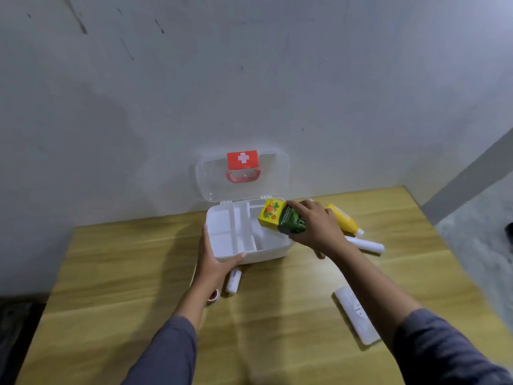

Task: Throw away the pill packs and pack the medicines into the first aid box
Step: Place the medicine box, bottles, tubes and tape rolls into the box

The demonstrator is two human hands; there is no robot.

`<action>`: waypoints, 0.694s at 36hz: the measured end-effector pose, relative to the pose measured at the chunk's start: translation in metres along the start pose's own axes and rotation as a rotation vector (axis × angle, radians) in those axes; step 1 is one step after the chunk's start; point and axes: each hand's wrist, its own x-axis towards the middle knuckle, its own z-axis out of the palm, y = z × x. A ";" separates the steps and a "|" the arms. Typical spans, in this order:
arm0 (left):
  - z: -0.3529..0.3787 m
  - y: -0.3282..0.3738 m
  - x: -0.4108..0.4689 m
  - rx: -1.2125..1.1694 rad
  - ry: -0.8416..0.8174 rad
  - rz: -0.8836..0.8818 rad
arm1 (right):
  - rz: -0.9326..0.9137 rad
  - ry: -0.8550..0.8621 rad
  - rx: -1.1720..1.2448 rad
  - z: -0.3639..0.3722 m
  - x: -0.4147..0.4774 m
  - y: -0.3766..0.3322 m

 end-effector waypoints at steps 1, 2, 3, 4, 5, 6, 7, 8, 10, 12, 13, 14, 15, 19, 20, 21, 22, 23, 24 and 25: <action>0.000 -0.001 0.000 -0.004 -0.005 -0.002 | -0.019 -0.036 -0.032 0.000 0.006 -0.004; -0.001 0.000 -0.001 -0.006 -0.006 0.000 | -0.041 -0.072 -0.061 0.001 0.013 -0.009; 0.000 0.000 -0.001 -0.007 -0.005 -0.009 | -0.062 -0.104 -0.090 0.001 0.019 -0.013; -0.001 0.001 -0.002 -0.009 -0.007 -0.013 | -0.079 -0.129 -0.124 0.001 0.026 -0.017; 0.001 0.001 -0.002 -0.013 -0.011 -0.019 | -0.089 -0.149 -0.160 0.000 0.032 -0.021; 0.000 0.002 -0.002 -0.010 -0.013 -0.023 | -0.097 -0.166 -0.195 0.000 0.039 -0.024; 0.000 0.002 -0.002 -0.012 -0.012 -0.029 | -0.101 -0.181 -0.225 -0.001 0.045 -0.026; 0.000 0.003 -0.002 -0.013 -0.014 -0.035 | -0.104 -0.198 -0.251 -0.002 0.050 -0.028; 0.000 0.002 -0.002 -0.017 -0.014 -0.047 | -0.124 -0.234 -0.307 -0.004 0.061 -0.031; 0.000 0.002 -0.001 -0.013 -0.011 -0.055 | -0.172 -0.260 -0.382 -0.004 0.067 -0.035; 0.000 0.001 -0.001 -0.014 -0.010 -0.066 | -0.190 -0.267 -0.398 -0.002 0.069 -0.037; 0.000 0.001 -0.001 -0.013 -0.010 -0.075 | -0.200 -0.272 -0.398 0.000 0.070 -0.039; 0.001 -0.001 -0.001 -0.015 -0.009 -0.087 | -0.207 -0.269 -0.389 0.004 0.071 -0.040; 0.002 -0.004 -0.002 -0.030 -0.007 -0.098 | -0.253 -0.212 -0.310 0.026 0.069 -0.041; 0.002 -0.004 -0.002 -0.030 -0.005 -0.097 | -0.259 -0.202 -0.263 0.030 0.067 -0.041; 0.002 -0.004 -0.002 -0.030 -0.004 -0.095 | -0.259 -0.197 -0.202 0.032 0.066 -0.041; 0.001 -0.003 -0.003 -0.027 -0.004 -0.096 | -0.255 -0.192 -0.144 0.033 0.065 -0.041; 0.001 -0.004 -0.003 -0.022 -0.005 -0.094 | -0.252 -0.179 -0.104 0.034 0.064 -0.040; 0.001 -0.004 -0.003 -0.015 -0.008 -0.091 | -0.246 -0.159 -0.086 0.034 0.061 -0.039; 0.001 -0.004 -0.003 -0.010 -0.009 -0.087 | -0.235 -0.135 -0.079 0.034 0.059 -0.037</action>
